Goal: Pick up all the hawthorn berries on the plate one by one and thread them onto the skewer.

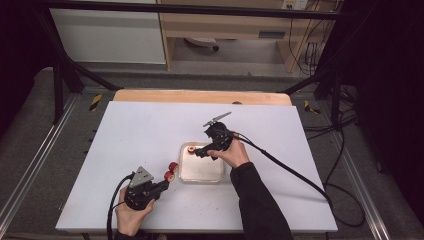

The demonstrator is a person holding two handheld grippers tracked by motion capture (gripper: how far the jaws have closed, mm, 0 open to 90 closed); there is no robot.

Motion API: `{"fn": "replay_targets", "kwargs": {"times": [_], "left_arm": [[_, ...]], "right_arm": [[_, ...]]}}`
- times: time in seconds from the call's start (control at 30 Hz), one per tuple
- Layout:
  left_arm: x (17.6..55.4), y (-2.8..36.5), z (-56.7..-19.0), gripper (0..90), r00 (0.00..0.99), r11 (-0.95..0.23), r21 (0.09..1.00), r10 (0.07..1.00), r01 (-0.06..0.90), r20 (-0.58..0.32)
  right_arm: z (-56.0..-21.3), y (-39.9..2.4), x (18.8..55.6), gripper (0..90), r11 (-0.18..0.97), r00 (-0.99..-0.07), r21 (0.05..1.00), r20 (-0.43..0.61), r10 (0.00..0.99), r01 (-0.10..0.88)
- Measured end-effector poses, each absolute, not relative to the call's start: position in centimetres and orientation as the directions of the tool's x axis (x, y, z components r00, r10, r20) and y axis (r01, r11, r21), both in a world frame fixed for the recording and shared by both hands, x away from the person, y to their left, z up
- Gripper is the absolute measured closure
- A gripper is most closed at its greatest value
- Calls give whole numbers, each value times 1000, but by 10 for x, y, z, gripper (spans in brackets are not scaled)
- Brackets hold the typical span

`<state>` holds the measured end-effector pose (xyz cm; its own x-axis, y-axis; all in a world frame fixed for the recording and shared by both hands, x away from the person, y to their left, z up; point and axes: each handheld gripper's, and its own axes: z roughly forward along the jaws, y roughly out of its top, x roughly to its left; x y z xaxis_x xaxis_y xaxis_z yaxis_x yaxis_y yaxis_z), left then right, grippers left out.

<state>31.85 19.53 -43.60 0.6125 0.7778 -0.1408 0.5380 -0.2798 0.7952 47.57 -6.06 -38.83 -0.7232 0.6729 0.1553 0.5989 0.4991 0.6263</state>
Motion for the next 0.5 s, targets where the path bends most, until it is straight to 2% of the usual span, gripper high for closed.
{"fn": "replay_targets", "kwargs": {"times": [0.37, 0.5], "left_arm": [[319, 196, -435, 882, 614, -282, 793, 776, 540, -142], [319, 196, -436, 882, 616, -284, 791, 774, 541, -144]], "right_arm": [[-395, -46, 495, 119, 518, -709, 578, 158, 687, 631], [-401, -37, 500, 153, 533, -715, 557, 168, 679, 637]]}}
